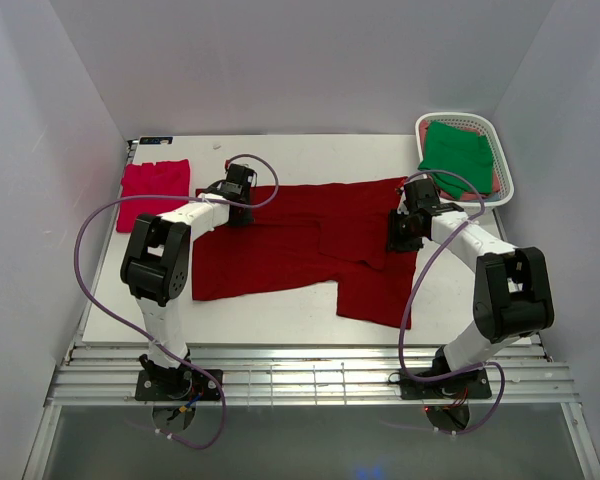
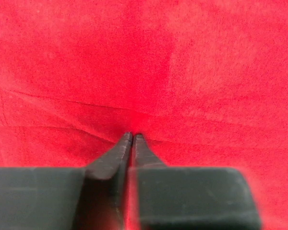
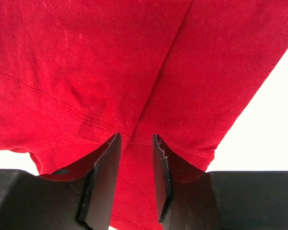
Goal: Fold and stack the t-shirts
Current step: Fold the tshirt
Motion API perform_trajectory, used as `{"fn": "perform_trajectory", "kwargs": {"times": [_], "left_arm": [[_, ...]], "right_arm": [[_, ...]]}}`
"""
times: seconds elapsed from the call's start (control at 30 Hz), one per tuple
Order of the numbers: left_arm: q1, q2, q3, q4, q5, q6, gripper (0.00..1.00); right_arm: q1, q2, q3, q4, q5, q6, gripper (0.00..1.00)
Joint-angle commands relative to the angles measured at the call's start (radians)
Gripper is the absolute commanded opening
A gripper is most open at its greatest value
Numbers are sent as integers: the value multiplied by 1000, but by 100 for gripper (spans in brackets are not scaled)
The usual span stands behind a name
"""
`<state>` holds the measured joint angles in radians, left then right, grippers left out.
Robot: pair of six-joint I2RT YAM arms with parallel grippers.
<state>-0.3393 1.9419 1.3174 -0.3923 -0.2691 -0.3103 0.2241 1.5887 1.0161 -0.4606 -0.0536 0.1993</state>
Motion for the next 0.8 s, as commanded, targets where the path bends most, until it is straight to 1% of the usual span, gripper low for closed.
{"fn": "perform_trajectory", "kwargs": {"times": [0.0,0.07,0.13,0.2,0.33,0.37,0.4,0.43,0.47,0.5,0.57,0.6,0.67,0.7,0.77], "left_arm": [[-7,-15,13,-28,13,-4,28],[-6,-20,17,-28,16,-6,39],[-6,-35,26,-23,10,2,44],[-6,-47,51,-23,-1,10,46],[-6,-83,104,-20,-30,23,47],[-6,-89,114,-20,-50,27,47],[-6,-89,127,-20,-62,27,46],[-6,-87,132,-20,-71,30,46],[-3,-72,137,-19,-90,36,42],[-3,-61,143,-22,-97,40,39],[-1,-37,148,-34,-110,39,30],[-1,-14,143,-40,-123,36,16],[0,5,132,-43,-140,27,1],[2,21,119,-45,-153,16,0],[11,35,109,-45,-157,11,0]], "right_arm": [[6,8,13,16,-14,5,40],[8,8,15,16,-14,3,41],[8,-4,13,23,-14,0,42],[8,-15,15,42,-9,-3,43],[8,19,88,37,9,-9,42],[8,36,140,31,15,-11,40],[8,54,169,24,32,-11,33],[8,95,202,16,38,-11,29],[8,120,267,-7,44,-12,24],[8,144,300,-18,49,-12,14],[8,220,360,-39,86,-11,9],[8,243,418,-46,98,-11,8],[8,321,470,-56,106,-9,8],[8,371,522,-61,112,-14,8],[8,418,573,-72,116,-18,8]]}}
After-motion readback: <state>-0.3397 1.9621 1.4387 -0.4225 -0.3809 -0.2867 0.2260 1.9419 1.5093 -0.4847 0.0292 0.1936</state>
